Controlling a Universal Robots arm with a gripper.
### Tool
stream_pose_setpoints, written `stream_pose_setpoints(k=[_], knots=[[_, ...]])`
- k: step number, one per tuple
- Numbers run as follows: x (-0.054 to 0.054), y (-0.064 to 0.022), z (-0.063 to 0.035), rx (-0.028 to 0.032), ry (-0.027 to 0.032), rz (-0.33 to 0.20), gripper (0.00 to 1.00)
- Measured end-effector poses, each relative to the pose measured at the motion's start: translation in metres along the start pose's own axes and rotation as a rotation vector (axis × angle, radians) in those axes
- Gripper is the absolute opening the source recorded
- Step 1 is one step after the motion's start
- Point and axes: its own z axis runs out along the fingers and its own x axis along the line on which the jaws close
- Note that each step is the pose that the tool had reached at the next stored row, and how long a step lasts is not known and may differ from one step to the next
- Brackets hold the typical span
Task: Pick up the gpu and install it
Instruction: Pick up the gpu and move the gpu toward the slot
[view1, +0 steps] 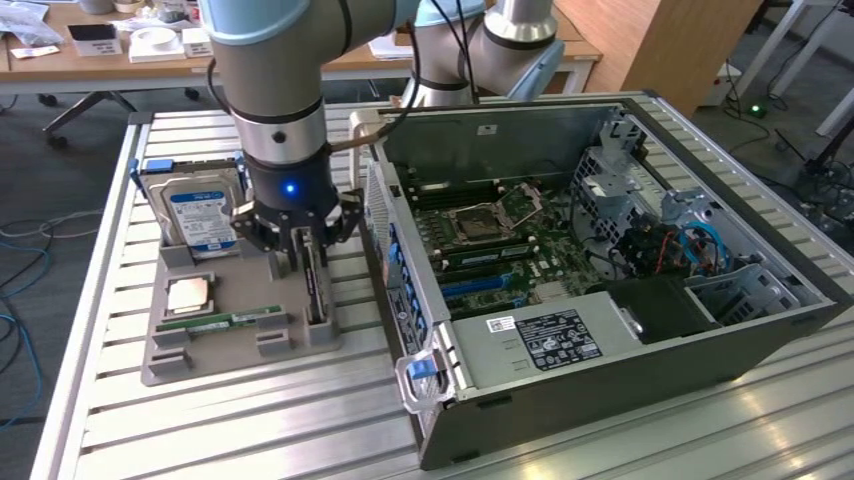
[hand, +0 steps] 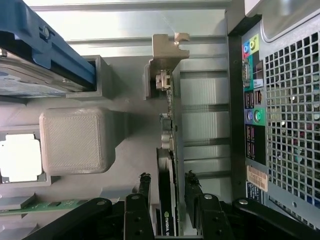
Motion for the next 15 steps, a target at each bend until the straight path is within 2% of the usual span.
stream_pose_setpoints(k=[15], knots=[[0.002, 0.0028, 0.0083, -0.0005, -0.0059, -0.003, 0.42]])
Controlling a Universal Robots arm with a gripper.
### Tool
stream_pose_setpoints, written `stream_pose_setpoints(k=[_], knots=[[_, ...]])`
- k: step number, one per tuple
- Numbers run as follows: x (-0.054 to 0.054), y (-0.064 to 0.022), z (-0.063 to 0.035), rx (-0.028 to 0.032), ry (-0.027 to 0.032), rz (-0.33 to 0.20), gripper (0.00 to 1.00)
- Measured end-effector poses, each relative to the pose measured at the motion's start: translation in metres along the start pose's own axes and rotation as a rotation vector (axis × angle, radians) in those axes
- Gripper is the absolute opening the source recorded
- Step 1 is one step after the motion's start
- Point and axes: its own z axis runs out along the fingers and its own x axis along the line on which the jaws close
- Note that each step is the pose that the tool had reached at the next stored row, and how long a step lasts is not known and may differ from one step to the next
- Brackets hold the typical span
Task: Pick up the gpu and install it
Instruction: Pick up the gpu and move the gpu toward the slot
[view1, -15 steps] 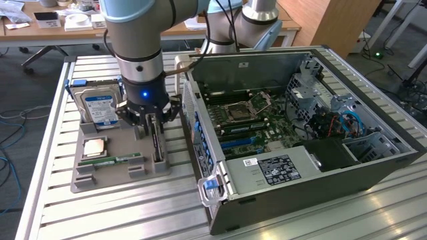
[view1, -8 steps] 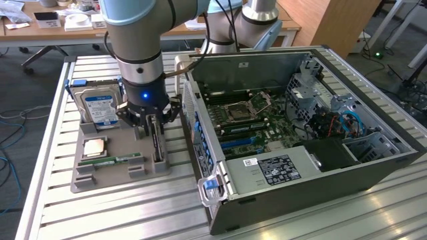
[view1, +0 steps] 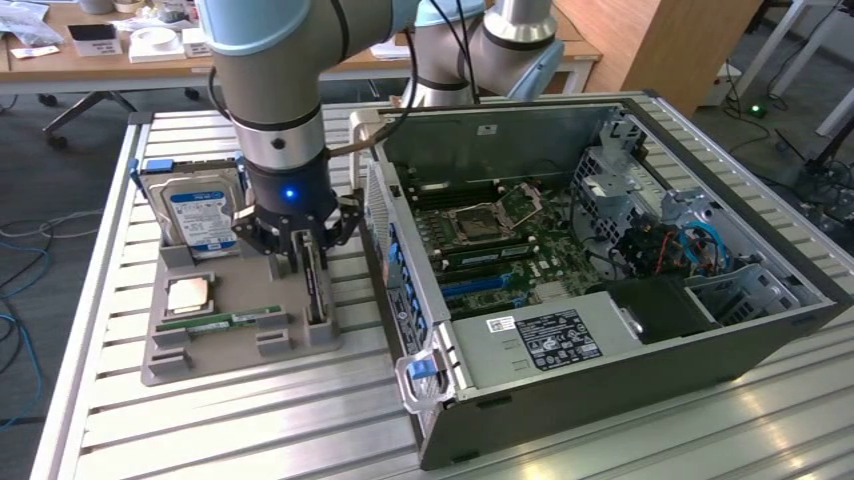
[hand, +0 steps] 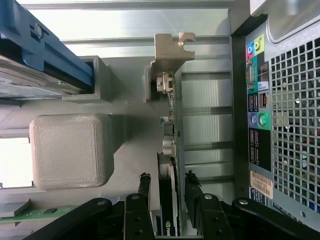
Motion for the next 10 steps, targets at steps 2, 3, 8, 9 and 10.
stream_pose_setpoints(k=[2, 3, 8, 9, 10], knots=[[0.0005, 0.0004, 0.0017, -0.0001, -0.0015, 0.0, 0.42], [0.0007, 0.0005, 0.0024, -0.0002, -0.0022, 0.0, 0.42], [0.0015, 0.0012, 0.0051, -0.0002, -0.0042, 0.0, 0.42], [0.0016, 0.0012, 0.0054, -0.0001, -0.0043, 0.0, 0.42], [0.0016, 0.0013, 0.0054, -0.0001, -0.0043, 0.0, 0.42]])
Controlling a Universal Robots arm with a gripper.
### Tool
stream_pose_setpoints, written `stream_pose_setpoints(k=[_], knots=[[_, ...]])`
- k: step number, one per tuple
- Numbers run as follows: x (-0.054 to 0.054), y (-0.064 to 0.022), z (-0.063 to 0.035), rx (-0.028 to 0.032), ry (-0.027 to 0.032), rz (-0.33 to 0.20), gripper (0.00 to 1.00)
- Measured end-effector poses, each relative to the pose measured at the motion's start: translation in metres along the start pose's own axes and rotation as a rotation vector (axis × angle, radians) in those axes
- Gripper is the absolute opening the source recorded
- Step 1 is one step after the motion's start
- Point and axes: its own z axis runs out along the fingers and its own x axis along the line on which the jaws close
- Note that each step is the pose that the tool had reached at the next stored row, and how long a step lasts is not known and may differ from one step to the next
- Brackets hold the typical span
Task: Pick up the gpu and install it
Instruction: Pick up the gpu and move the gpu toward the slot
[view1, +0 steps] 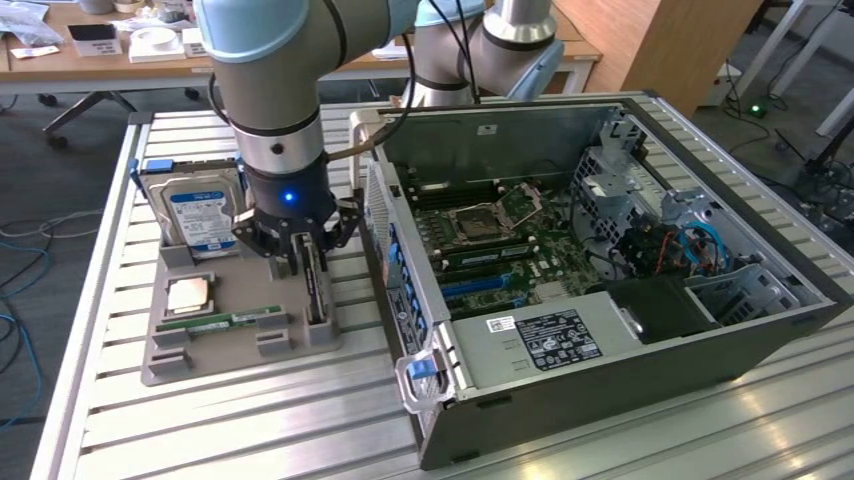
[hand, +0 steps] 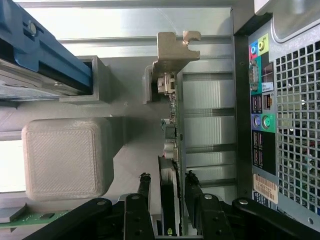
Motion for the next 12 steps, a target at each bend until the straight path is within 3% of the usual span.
stream_pose_setpoints(k=[12], knots=[[0.0007, -0.0007, 0.0001, -0.0002, -0.0004, 0.0, 0.42]])
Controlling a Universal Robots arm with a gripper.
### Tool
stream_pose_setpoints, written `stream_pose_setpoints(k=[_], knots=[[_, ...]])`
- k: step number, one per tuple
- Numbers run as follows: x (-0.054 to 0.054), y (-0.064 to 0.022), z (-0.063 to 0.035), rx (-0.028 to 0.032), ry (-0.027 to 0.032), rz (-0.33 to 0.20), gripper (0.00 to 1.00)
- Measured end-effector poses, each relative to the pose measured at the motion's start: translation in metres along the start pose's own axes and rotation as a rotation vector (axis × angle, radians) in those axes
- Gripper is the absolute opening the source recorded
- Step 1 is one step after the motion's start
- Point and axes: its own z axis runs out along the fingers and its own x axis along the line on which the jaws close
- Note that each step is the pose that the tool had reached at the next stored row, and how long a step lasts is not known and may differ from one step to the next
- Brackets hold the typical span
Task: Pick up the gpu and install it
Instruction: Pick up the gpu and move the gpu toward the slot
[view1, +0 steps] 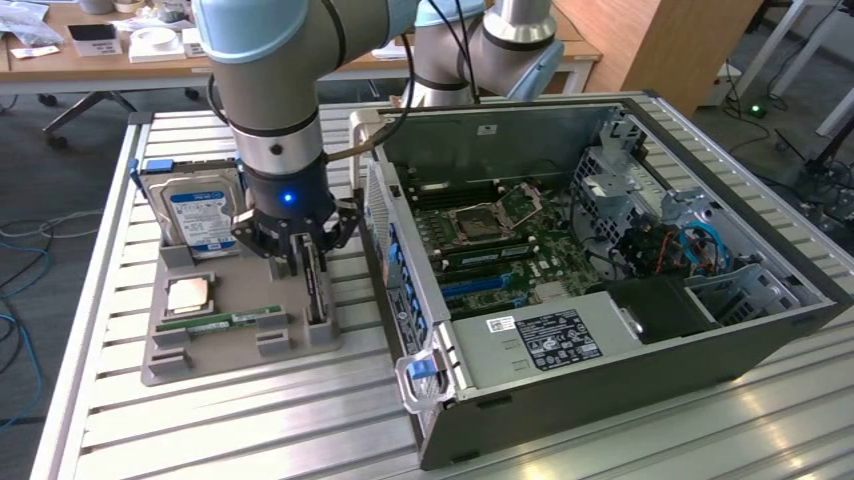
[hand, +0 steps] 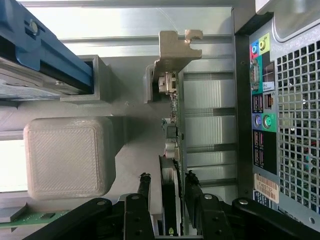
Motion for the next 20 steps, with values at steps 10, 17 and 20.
stream_pose_setpoints(k=[10, 17, 20], knots=[[-0.0015, -0.0012, 0.0, 0.0, 0.0001, 0.0, 0.42], [-0.0014, -0.0016, 0.0, 0.0, 0.0, 0.0, 0.42], [-0.0014, -0.0015, -0.0011, -0.0003, 0.0, 0.0, 0.42]])
